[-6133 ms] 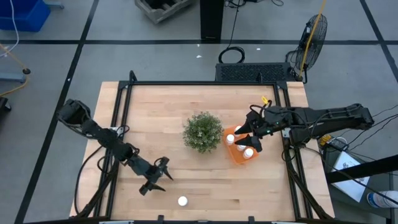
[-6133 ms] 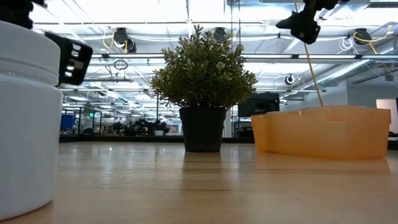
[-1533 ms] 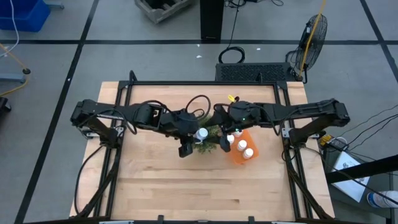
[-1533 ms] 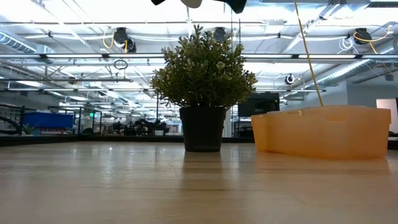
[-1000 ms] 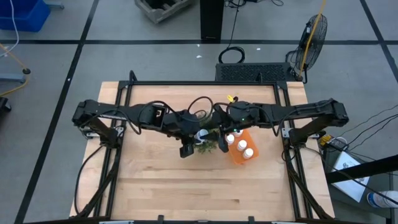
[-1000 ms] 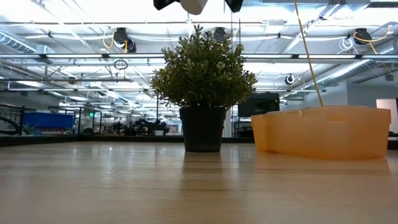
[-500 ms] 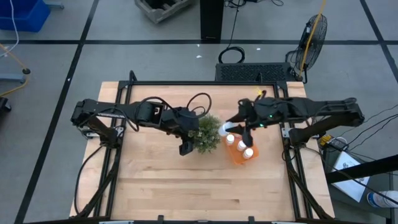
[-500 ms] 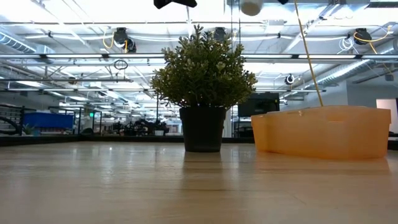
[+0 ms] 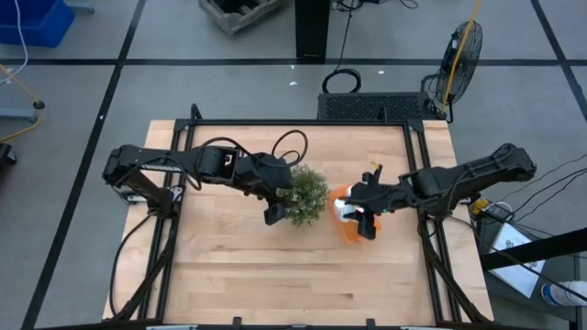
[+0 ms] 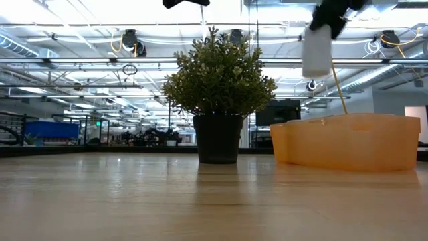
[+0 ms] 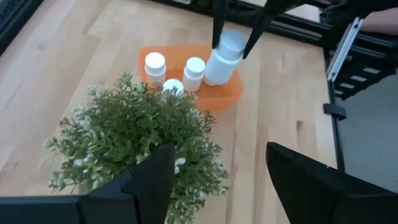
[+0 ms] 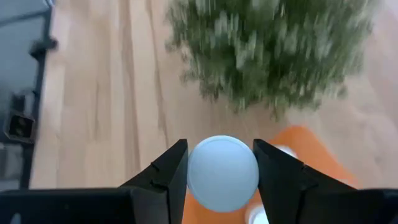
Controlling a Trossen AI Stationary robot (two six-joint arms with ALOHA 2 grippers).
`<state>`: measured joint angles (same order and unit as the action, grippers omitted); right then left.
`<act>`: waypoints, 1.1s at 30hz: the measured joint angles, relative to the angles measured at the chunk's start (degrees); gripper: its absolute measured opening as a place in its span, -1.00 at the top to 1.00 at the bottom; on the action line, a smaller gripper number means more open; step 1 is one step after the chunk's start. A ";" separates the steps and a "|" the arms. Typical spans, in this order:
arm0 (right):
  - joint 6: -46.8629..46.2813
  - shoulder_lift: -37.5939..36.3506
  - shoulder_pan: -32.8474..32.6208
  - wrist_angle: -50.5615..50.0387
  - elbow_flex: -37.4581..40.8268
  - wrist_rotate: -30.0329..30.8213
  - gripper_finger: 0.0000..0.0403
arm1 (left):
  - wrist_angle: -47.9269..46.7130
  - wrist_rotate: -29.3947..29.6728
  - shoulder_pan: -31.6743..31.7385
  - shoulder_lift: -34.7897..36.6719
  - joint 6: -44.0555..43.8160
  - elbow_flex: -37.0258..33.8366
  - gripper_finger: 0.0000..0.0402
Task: Pick and place pill bottles into a basket
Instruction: Put the white medicine bottle into the orange bin
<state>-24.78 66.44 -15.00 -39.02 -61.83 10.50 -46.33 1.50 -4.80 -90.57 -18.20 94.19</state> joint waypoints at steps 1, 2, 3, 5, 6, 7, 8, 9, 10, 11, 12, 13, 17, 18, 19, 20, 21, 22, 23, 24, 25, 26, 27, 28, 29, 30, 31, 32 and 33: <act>-0.30 -0.25 -0.30 0.51 1.37 0.01 0.30 | -0.34 0.02 -0.06 0.26 0.00 0.00 -0.28; -0.68 -0.61 -0.47 1.79 2.79 0.20 0.30 | -0.33 0.02 -0.15 0.41 -0.02 -0.02 -0.28; -1.29 -1.06 -0.77 3.33 4.20 0.94 0.30 | -0.01 0.04 -0.19 0.57 -0.02 -0.02 -0.28; -2.72 -2.10 -1.49 5.62 7.35 2.11 0.30 | -0.09 0.05 -0.19 0.82 -0.04 0.00 -0.28; -3.33 -2.55 -1.90 6.91 8.87 2.85 0.30 | -0.30 0.02 -0.22 1.10 -0.09 0.00 -0.28; -3.98 -2.86 -2.33 8.53 10.44 3.26 0.30 | -0.42 0.02 -0.37 1.23 -0.31 -0.02 -0.28; -4.63 -3.20 -2.69 9.85 11.87 3.42 0.30 | -0.22 0.04 -0.53 1.38 -0.49 -0.02 -0.28; -5.39 -3.50 -3.07 10.67 13.21 4.04 0.30 | -0.02 0.07 -0.56 1.55 -0.61 0.00 -0.28; -6.03 -3.81 -3.40 11.51 14.48 4.48 0.30 | -0.02 0.04 -0.56 1.63 -0.63 0.00 -0.28; -6.64 -4.03 -3.70 12.45 15.58 4.50 0.30 | -0.04 0.04 -0.58 1.65 -0.63 0.00 -0.28; -7.39 -4.12 -4.03 13.12 16.54 4.61 0.30 | -0.11 0.04 -0.63 1.66 -0.84 0.00 -0.28; -7.88 -4.12 -4.32 13.63 17.44 4.73 0.30 | -0.29 0.04 -0.79 1.74 -1.00 0.00 -0.28; -10.06 -4.12 -5.48 15.76 20.47 4.79 0.30 | 0.04 0.07 -0.95 2.19 -1.51 0.00 -0.28; -10.66 -4.14 -5.82 16.41 21.31 4.88 0.30 | 0.02 0.07 -0.95 2.17 -1.58 0.02 -0.28; -11.22 -4.11 -6.18 17.34 22.28 5.34 0.30 | -0.08 0.07 -0.95 2.06 -1.64 0.02 -0.28; -11.88 -4.08 -6.68 18.27 23.18 6.12 0.30 | -0.21 0.04 -0.98 2.04 -1.66 0.00 -0.28; -12.41 -4.09 -7.10 19.28 24.01 6.31 0.30 | -0.22 0.06 -0.95 2.04 -1.78 0.00 -0.28; -12.95 -4.10 -7.43 20.44 24.77 6.36 0.30 | -0.18 0.07 -0.95 2.04 -1.89 0.00 -0.28; -13.55 -4.10 -7.76 21.53 25.46 6.37 0.30 | -0.12 0.07 -0.95 2.07 -2.04 0.00 -0.28; -14.06 -4.10 -7.99 22.20 26.12 6.37 0.30 | -0.09 0.07 -0.95 2.08 -2.12 0.00 -0.28; -14.60 -4.10 -8.15 22.63 26.83 6.45 0.30 | -0.11 0.07 -0.95 2.07 -2.12 0.00 -0.28; -15.16 -4.09 -8.38 23.18 27.52 6.96 0.30 | -0.13 0.07 -0.95 2.04 -2.12 0.00 -0.28; -15.62 -4.07 -8.65 23.90 28.21 7.43 0.30 | -0.13 0.07 -0.95 2.04 -2.12 0.00 -0.28; -16.05 -4.07 -8.82 24.52 28.76 7.52 0.30 | -0.11 0.07 -0.95 2.04 -2.12 0.00 -0.28; -16.54 -4.07 -9.07 24.71 29.07 7.60 0.30 | -0.09 0.08 -0.95 2.04 -2.14 0.00 -0.28; -16.89 -4.07 -9.25 24.85 29.40 7.60 0.30 | -0.09 0.07 -0.95 2.04 -2.14 0.00 -0.28; -17.25 -3.97 -9.41 24.89 29.74 7.61 0.30 | -0.11 0.07 -0.95 2.04 -2.14 0.00 -0.28; -17.48 -3.79 -9.52 25.01 30.06 7.61 0.30 | -0.11 0.07 -0.95 2.04 -2.16 0.00 -0.28; -17.58 -3.70 -9.53 25.12 30.40 7.61 0.30 | -0.11 0.07 -0.95 2.04 -2.24 0.00 -0.28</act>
<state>-42.36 62.74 -24.53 -13.90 -31.43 18.11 -46.44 1.56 -5.76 -88.53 -20.44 94.19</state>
